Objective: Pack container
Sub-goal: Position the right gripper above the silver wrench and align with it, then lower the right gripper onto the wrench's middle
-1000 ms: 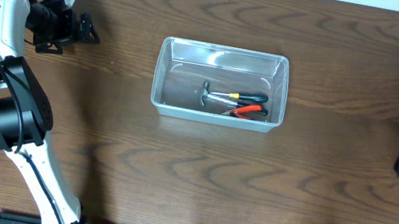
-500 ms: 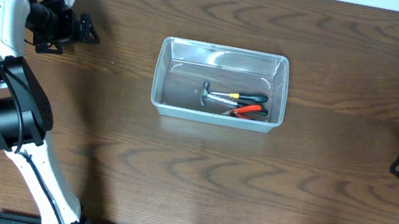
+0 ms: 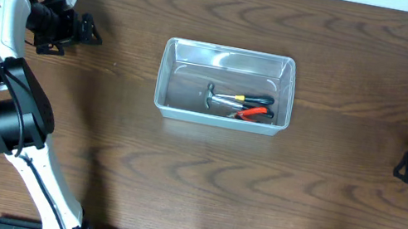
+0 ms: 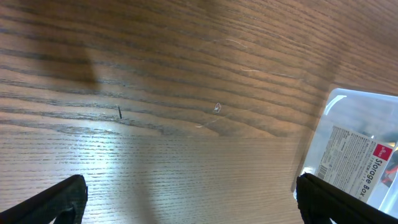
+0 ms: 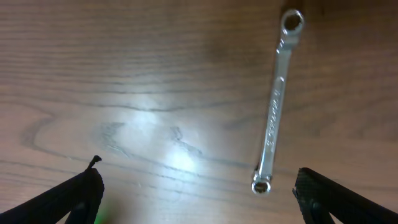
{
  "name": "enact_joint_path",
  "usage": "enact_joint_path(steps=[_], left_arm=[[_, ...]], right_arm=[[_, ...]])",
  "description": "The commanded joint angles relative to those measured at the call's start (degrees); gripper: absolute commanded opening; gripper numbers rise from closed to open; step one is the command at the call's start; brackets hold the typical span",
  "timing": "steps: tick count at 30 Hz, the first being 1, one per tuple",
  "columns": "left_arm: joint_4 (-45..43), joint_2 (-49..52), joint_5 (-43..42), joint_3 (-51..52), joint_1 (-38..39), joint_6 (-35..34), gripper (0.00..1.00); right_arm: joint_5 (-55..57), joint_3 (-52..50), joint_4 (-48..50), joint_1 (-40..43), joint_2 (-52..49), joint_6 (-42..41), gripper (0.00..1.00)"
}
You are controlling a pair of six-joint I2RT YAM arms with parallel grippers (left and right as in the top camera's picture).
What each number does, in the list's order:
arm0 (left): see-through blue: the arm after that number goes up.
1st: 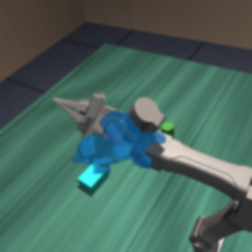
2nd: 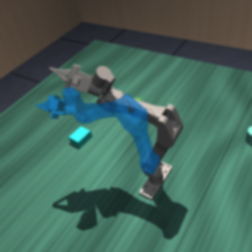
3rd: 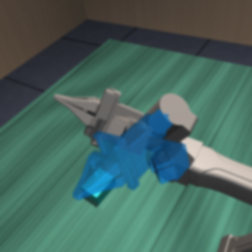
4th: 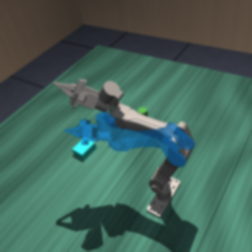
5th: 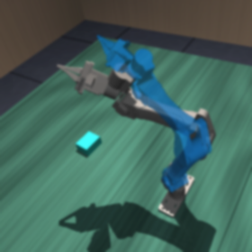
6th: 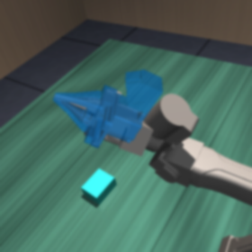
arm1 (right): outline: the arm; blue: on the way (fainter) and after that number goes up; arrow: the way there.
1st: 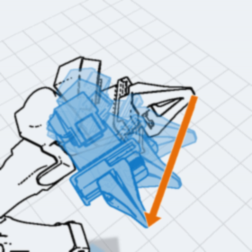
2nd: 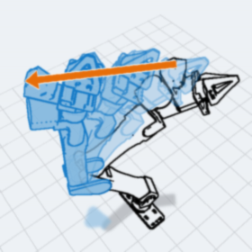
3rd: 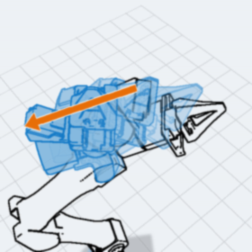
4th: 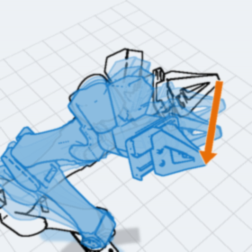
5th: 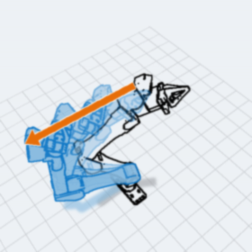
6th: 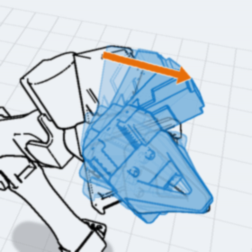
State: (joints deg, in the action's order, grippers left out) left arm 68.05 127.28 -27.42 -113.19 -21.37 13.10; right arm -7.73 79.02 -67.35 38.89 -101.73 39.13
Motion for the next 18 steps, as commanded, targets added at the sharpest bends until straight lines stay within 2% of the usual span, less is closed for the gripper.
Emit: enact_joint_path(steps=[1, 14, 18], left_arm=[[0.2, -1.7, 0.3, -1.2, -0.1, 0.1, 0.98], [0.2, -1.7, 0.3, -1.2, -0.1, 0.1, 0.98], [0.1, -1.7, 0.3, -1.2, -0.1, 0.1, 0.98]], right_arm=[[-3.1, -0.1, 1.0, 0.5, -0.4, 2.8, 0.99], [1.6, -0.1, 2.9, 0.6, -3.3, 2.9, 0.99], [5.1, -0.1, 3.1, 0.6, -5.1, -0.4, 0.99]])
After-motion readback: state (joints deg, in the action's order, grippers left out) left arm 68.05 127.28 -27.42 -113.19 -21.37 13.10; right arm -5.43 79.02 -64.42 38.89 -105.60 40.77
